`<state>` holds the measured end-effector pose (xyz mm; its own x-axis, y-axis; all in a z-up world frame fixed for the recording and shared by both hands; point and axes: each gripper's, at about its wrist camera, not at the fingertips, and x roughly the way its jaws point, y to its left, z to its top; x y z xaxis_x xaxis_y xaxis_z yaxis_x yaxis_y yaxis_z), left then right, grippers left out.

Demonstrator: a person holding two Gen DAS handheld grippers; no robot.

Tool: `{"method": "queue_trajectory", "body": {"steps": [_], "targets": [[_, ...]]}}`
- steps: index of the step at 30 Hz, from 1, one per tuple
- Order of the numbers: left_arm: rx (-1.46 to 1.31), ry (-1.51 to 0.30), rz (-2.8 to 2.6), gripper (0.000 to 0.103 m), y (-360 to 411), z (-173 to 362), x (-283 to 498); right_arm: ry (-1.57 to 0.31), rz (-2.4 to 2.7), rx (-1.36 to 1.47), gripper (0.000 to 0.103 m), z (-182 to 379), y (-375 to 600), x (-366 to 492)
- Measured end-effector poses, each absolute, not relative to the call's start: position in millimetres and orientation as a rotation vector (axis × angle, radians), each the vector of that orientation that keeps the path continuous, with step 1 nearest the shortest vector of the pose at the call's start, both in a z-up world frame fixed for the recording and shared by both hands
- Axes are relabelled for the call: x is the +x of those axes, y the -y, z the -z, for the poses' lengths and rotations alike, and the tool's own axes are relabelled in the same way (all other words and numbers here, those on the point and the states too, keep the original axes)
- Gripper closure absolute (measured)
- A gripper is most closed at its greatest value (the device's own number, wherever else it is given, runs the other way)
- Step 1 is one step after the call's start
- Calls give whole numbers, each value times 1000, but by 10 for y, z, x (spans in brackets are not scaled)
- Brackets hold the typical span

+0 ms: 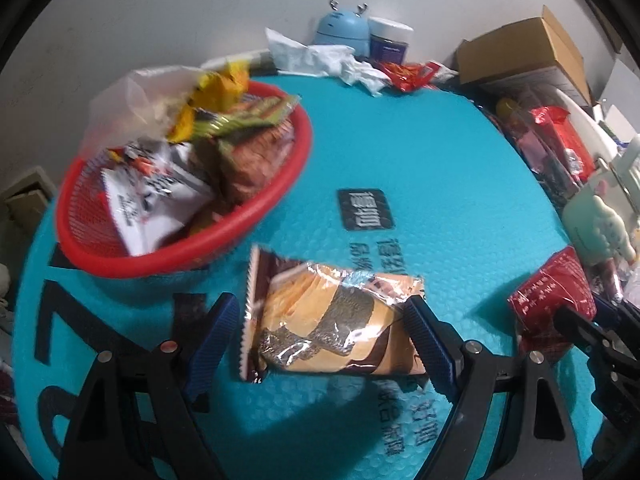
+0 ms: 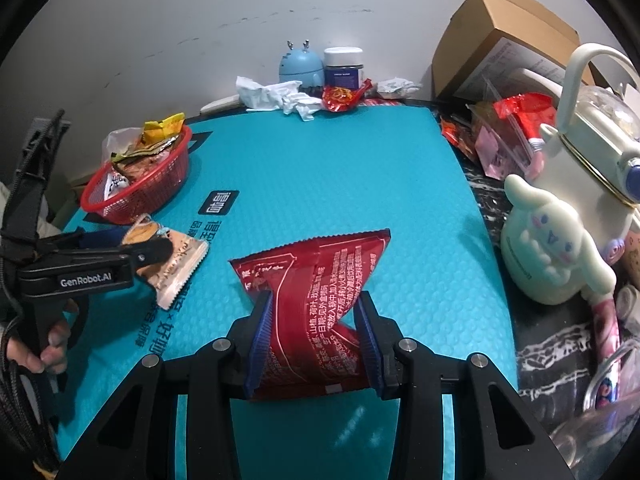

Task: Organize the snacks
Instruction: 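Grasp the red snack bag with the right tool while the left tool grasps the seaweed wafer packet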

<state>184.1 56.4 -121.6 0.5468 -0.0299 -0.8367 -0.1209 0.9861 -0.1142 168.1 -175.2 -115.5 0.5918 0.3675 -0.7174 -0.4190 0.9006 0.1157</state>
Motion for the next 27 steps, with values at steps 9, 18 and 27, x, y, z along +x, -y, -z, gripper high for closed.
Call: {"method": "queue_trajectory", "body": {"steps": [9, 18, 27], "targets": [[-210, -1035, 44, 19, -409, 1265, 1785, -846, -465, -29, 63, 1176, 1841, 1661], [-251, -1062, 165, 19, -171, 1214, 1724, -846, -444, -16, 63, 1168, 1955, 1595], [-211, -1087, 265, 19, 109, 1101, 1535, -841, -417, 5, 63, 1168, 2123, 1551]]}}
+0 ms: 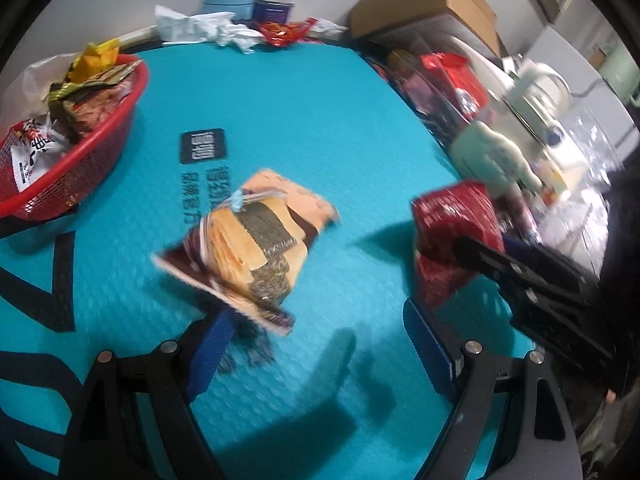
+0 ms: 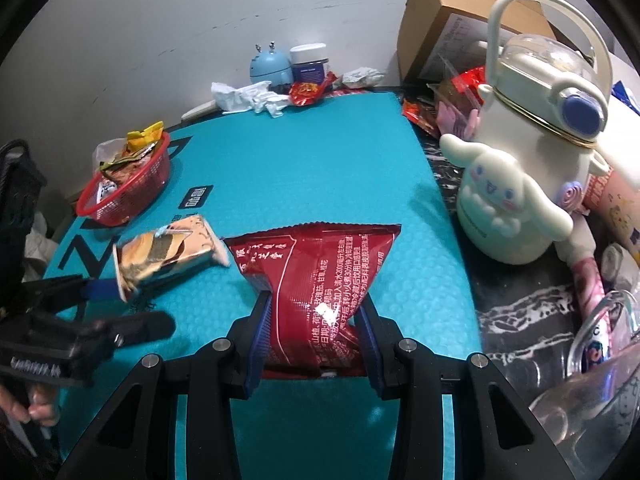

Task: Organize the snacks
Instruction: 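Grasp the red snack bag with the right tool while the left tool grasps the seaweed wafer packet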

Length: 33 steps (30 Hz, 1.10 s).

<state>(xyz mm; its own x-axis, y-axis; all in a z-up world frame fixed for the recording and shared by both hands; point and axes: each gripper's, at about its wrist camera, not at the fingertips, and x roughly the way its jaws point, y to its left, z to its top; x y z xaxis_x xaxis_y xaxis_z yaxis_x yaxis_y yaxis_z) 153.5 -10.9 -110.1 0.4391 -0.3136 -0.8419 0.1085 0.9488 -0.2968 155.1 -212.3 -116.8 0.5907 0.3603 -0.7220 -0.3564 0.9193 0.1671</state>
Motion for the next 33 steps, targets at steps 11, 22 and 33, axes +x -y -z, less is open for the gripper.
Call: {"method": "queue_trajectory", "body": {"steps": [11, 22, 33], "targets": [[-110, -984, 169, 19, -53, 885, 1552, -841, -449, -3, 58, 1187, 2096, 1548], [-53, -1042, 162, 19, 6, 1251, 1905, -876, -487, -12, 46, 1305, 2058, 1605], [-38, -1031, 85, 51, 196, 1253, 1667, -864, -600, 10, 64, 1335, 2156, 1572]]}}
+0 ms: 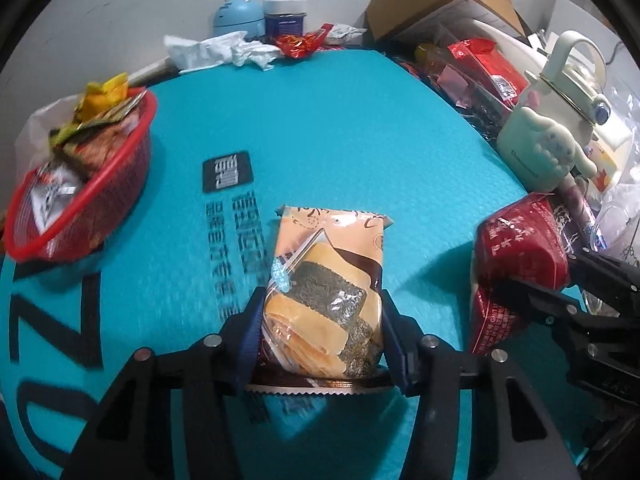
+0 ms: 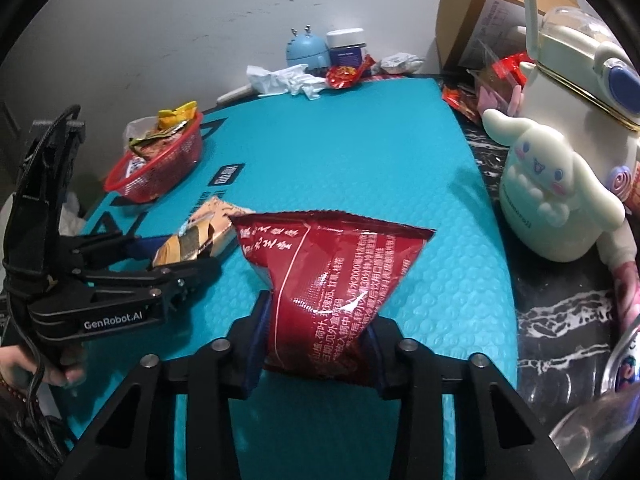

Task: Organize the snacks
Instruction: 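Grasp the red snack bag with the right tool while the left tool grasps the seaweed wafer packet, then lift the red bag with the right tool while the left tool lifts the wafer packet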

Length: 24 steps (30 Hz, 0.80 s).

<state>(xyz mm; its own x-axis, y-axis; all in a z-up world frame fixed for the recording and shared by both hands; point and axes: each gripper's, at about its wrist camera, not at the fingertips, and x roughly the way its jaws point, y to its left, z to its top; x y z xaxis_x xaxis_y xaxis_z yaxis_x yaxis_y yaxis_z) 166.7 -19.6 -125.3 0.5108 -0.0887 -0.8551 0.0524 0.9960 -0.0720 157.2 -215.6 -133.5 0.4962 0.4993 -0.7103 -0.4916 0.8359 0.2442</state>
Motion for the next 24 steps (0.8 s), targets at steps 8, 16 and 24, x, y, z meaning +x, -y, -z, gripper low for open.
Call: {"method": "queue_trajectory", "body": {"steps": [8, 16, 24], "targets": [[-113, -1039, -18, 51, 313, 1251, 1207, -890, -709, -58, 66, 1321, 2147, 1437], [-176, -1010, -86, 51, 316, 1225, 697, -885, -763, -116, 66, 1284, 2138, 1091], [-170, -1025, -80, 51, 297, 1229, 329, -875, -778, -118, 66, 1325, 2053, 686]]}}
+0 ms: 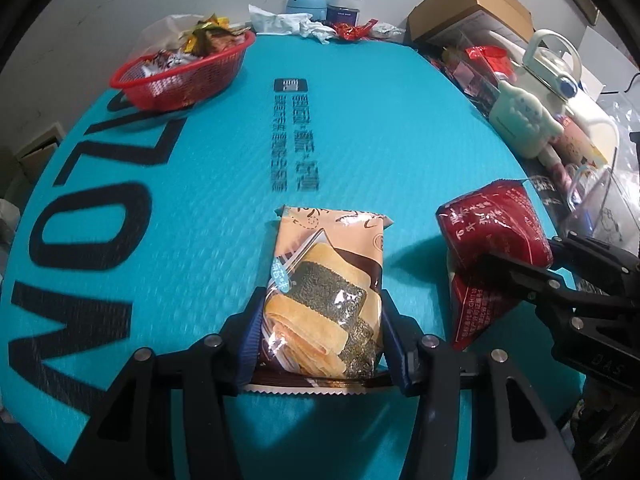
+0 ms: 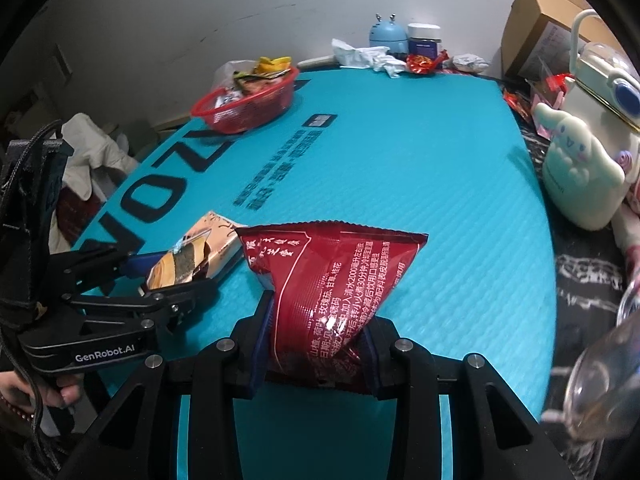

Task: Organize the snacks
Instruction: 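Lift the red bag with the right tool while the left tool lifts the wafer packet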

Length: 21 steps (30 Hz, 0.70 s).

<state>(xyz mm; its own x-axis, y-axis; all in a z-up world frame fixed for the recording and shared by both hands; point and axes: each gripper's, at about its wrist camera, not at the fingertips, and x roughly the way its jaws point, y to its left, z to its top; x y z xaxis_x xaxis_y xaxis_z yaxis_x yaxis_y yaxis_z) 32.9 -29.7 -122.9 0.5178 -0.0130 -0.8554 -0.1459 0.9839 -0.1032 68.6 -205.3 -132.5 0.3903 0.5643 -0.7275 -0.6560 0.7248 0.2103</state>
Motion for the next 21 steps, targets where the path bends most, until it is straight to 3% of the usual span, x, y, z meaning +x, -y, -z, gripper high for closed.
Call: {"method": "queue_trajectory", "body": {"steps": [21], "targets": [[-61, -1019, -48, 48, 385, 1292, 388, -902, -743, -124, 57, 1440, 1898, 589]]}}
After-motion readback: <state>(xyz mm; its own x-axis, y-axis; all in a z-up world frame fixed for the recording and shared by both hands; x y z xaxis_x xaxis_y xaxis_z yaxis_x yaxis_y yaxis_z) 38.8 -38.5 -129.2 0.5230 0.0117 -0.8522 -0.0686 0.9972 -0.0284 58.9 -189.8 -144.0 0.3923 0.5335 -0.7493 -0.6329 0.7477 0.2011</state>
